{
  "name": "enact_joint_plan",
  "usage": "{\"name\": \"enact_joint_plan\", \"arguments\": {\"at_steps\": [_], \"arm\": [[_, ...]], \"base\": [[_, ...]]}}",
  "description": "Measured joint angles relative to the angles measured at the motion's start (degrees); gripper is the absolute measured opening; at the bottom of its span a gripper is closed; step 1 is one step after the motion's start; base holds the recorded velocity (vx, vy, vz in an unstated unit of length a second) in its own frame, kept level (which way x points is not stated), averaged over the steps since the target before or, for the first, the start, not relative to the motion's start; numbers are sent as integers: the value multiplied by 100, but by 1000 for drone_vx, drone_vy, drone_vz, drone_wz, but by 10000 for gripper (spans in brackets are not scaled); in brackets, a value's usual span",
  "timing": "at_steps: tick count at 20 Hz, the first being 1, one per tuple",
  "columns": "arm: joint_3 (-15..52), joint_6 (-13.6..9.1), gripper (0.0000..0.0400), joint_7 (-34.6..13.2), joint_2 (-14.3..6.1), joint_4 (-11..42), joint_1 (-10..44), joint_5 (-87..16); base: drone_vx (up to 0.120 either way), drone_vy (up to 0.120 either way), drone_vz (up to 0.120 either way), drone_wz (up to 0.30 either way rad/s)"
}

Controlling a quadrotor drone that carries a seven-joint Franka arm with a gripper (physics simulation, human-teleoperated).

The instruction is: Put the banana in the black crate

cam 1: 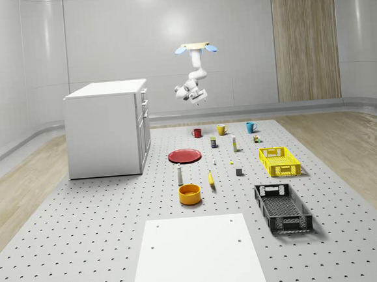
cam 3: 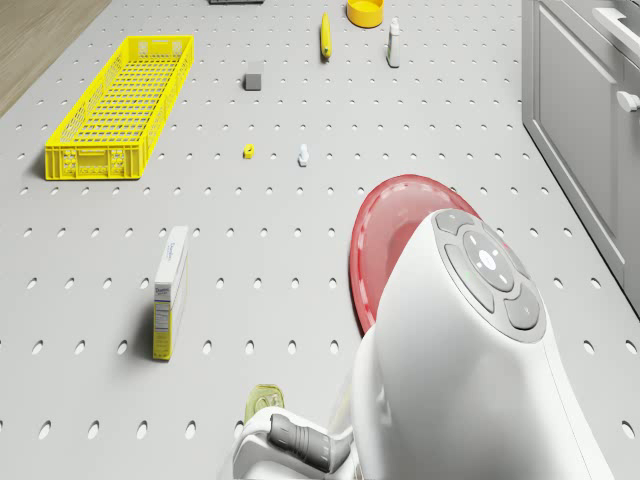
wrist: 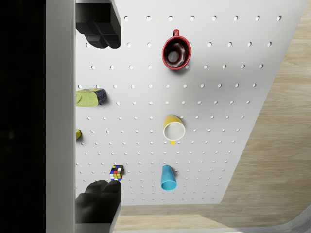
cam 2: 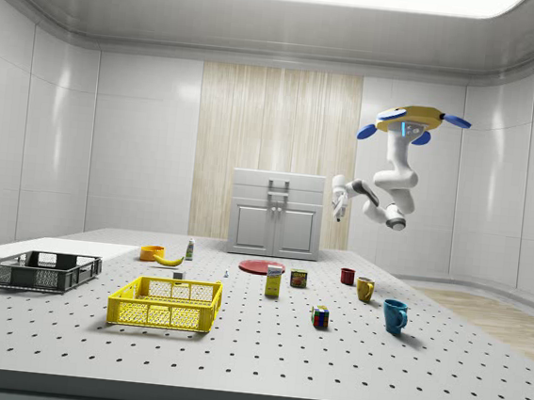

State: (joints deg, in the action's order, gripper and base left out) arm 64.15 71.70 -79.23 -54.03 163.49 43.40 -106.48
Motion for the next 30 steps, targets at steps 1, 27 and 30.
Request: {"name": "enact_joint_plan", "arguments": {"at_steps": [1, 27, 30], "arm": [[115, -104, 400, -149, -65, 63, 224, -171], [937, -193, 400, -1216, -1091, 224, 1758, -542], [968, -116, 400, -1249, -1179, 217, 1793, -496]], "base": [[120, 0, -120, 0], [120, 0, -94, 0], [120, 0, 0, 0]]}}
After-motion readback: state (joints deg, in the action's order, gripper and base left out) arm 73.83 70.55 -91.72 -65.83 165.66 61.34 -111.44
